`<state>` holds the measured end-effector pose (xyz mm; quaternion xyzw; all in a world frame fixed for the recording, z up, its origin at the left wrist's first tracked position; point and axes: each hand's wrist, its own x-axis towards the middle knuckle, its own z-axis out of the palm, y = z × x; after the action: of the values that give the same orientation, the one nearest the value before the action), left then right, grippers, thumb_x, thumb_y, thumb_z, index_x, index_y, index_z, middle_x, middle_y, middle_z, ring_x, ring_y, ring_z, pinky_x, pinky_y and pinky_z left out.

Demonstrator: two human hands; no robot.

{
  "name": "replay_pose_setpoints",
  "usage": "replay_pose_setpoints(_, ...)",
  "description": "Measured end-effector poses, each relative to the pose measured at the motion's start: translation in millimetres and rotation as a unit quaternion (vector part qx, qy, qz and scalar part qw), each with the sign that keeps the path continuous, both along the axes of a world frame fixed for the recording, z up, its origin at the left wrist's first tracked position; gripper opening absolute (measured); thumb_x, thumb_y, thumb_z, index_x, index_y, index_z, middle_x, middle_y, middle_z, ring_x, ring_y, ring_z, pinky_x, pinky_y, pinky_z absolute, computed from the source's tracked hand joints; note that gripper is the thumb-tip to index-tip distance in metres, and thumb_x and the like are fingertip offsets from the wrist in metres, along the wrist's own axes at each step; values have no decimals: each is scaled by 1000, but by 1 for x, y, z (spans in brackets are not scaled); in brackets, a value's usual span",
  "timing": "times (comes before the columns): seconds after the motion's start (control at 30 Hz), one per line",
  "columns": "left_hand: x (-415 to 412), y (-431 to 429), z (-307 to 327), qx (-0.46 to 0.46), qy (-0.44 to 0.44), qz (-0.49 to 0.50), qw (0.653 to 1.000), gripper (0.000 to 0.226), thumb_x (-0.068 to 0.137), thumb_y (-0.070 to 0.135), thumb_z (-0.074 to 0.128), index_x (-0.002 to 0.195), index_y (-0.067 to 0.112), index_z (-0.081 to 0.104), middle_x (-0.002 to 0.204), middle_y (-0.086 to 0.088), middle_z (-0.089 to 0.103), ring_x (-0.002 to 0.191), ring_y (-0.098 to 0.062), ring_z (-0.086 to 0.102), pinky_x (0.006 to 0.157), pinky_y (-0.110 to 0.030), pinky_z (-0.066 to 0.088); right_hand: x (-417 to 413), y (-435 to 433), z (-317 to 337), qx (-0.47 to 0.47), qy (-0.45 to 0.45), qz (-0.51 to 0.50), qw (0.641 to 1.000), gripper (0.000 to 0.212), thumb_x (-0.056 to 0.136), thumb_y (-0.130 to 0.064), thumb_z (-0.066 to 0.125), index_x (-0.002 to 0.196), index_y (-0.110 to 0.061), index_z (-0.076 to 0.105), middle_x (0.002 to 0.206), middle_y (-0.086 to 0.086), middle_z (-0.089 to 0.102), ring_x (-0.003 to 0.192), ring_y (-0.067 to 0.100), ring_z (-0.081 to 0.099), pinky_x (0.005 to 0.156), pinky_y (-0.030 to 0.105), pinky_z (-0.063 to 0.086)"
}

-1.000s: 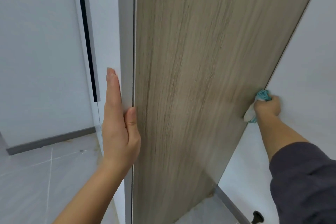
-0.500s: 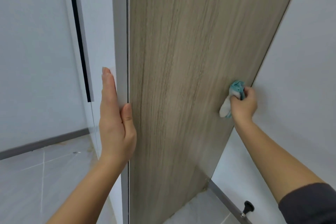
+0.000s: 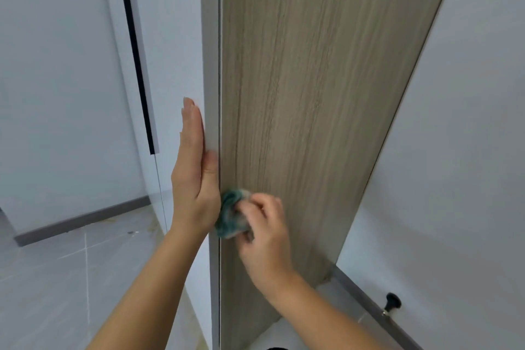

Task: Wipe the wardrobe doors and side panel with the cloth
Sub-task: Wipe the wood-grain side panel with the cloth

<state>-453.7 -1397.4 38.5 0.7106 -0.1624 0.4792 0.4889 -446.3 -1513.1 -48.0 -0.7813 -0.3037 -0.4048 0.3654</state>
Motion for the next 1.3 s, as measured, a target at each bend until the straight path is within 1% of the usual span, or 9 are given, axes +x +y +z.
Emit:
replay_pose_setpoints(0.2,-5,4,-2,18,-2,-9,1000,59,95,-15,33,149,-1,15,160,-15,15,149,-18,12,121,-32,15,5,-6,-16,-112,-91,19,989,23,78,-4,59,97,-11,69,104,0,49,93,21,48,66,31,50)
replay_pose_setpoints(0.33,-7,11,0,17,16,-29,999,59,96,-13,38,149,6,17,159,-12,18,148,-17,16,119,-26,18,14,-4,28,-28,-118,13,993,27,78,-1,60,101,-15,60,108,1,48,97,24,49,76,33,49)
replay_pose_setpoints(0.57,-9,21,0,26,29,-43,998,57,97,-6,42,149,7,22,159,-8,21,148,-16,17,120,-33,20,29,4,119,77,-183,-38,979,14,78,4,71,89,-3,74,96,13,65,91,31,57,76,38,49)
replay_pose_setpoints(0.77,-11,11,-7,12,4,-3,1000,57,95,-12,40,147,5,25,157,-12,26,147,-19,21,120,-34,22,27,-8,44,-10,-174,-25,984,17,86,1,58,86,-7,73,101,2,55,93,25,52,85,27,41)
replay_pose_setpoints(0.9,-19,5,-34,-32,13,48,998,52,93,-8,46,141,11,41,151,-6,39,142,-19,35,111,-52,35,26,-27,-31,-134,-135,-13,982,24,96,-9,51,87,-9,73,103,0,51,92,23,49,70,28,48)
replay_pose_setpoints(1.0,-24,1,-59,-46,26,97,994,46,91,-3,51,136,8,47,143,-4,45,135,-21,41,105,-54,40,24,-41,-59,-166,-44,-7,985,17,81,-5,55,90,-12,68,102,-1,50,92,21,50,62,30,51)
replay_pose_setpoints(1.13,-34,-4,-83,-64,32,147,987,34,88,10,54,121,18,51,117,12,50,109,-16,53,85,-39,50,4,-41,-36,105,205,-2,973,33,75,5,66,89,-23,56,101,-3,58,93,2,57,76,15,49)
replay_pose_setpoints(1.2,-45,-11,-89,-79,54,154,983,25,87,17,53,107,33,53,99,21,54,88,-10,55,69,-34,49,-5,-39,-11,263,327,13,908,35,79,3,69,90,-27,56,94,-6,62,84,-3,59,71,9,47)
replay_pose_setpoints(1.3,-58,-24,-92,-73,86,127,986,20,86,24,51,90,43,55,85,22,58,72,-7,55,60,-13,43,-4,-44,8,396,437,77,804,23,83,1,64,93,-18,60,86,0,64,77,6,60,71,20,48)
